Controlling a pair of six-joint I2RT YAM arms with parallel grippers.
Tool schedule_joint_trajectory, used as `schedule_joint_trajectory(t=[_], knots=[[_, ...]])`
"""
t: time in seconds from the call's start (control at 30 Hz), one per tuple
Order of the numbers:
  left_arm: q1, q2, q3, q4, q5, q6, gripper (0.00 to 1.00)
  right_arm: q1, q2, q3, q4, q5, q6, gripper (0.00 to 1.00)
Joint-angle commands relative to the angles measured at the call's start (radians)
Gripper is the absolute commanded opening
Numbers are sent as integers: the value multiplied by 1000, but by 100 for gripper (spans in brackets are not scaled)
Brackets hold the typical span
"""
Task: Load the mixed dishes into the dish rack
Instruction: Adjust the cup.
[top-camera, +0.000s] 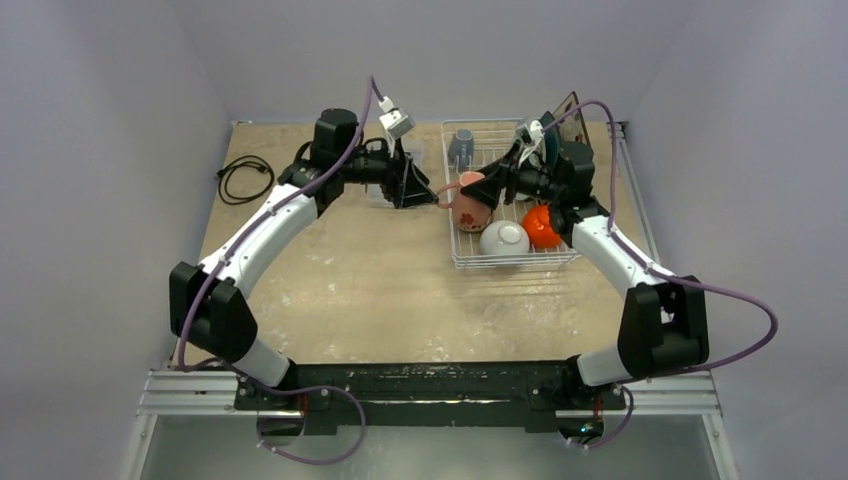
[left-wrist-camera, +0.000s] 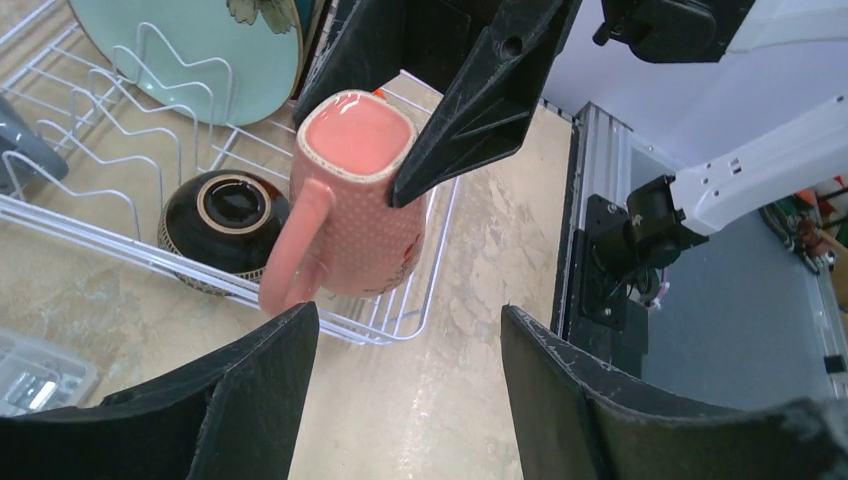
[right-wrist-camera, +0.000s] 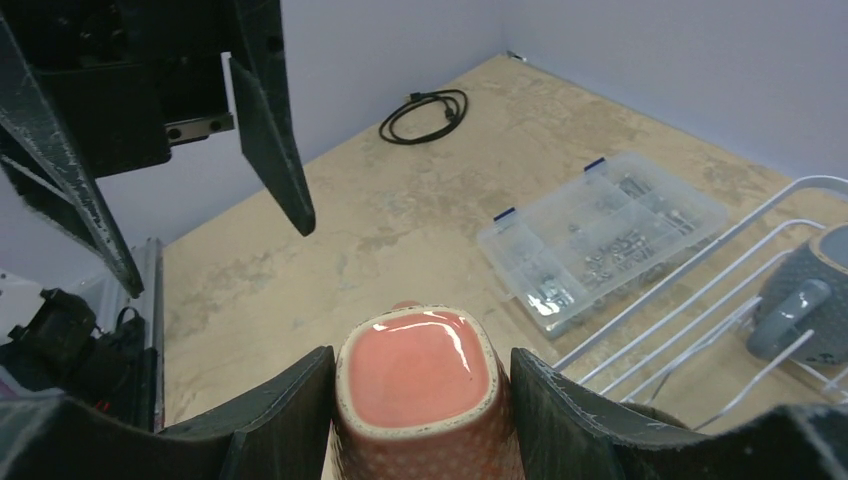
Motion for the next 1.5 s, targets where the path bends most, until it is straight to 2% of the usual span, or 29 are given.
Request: schedule_joint_trajectory(t=[0.0, 0.13, 0.27, 0.5, 0.87, 0.9, 0.97, 1.03, 1.17, 1.2, 1.23, 1.27, 1.37, 1.47], knots=[[20, 67, 142, -284, 125, 265, 66, 2, 5, 77, 73, -128, 12, 0], [41, 126, 162, -281, 192, 283, 67, 1, 12, 73, 82, -148, 5, 0], [28, 221, 234, -329, 194, 309, 68, 2, 14, 69, 96, -152, 17, 0], [2, 329, 271, -236, 185, 262, 66, 2, 13, 69, 112, -160, 29, 0], [-34, 358, 260, -195, 194, 266, 40, 3, 11, 72, 111, -162, 31, 0], [-34, 356, 256, -193, 184, 270, 33, 3, 10, 72, 110, -161, 31, 0], [-34, 348, 245, -181, 142, 269, 12, 3, 8, 71, 108, -162, 34, 0], [-35, 327, 232, -161, 106, 264, 1, 3, 6, 71, 106, -158, 38, 0], [-43, 244, 155, -35, -14, 184, 0, 5, -8, 90, 11, -26, 32, 0], [-51, 219, 134, -12, -73, 146, 0, 7, -14, 107, -45, 40, 30, 5], [-62, 196, 119, 7, -144, 113, 0, 10, -24, 123, -112, 137, 37, 17], [-77, 171, 109, 18, -221, 90, 0, 12, -36, 136, -166, 266, 51, 33], [-141, 109, 70, 92, -480, 25, 0, 13, -99, 161, -348, 568, 147, 71], [-208, 108, 106, 109, -727, -46, 0, 14, -182, 175, -509, 909, 269, 94]])
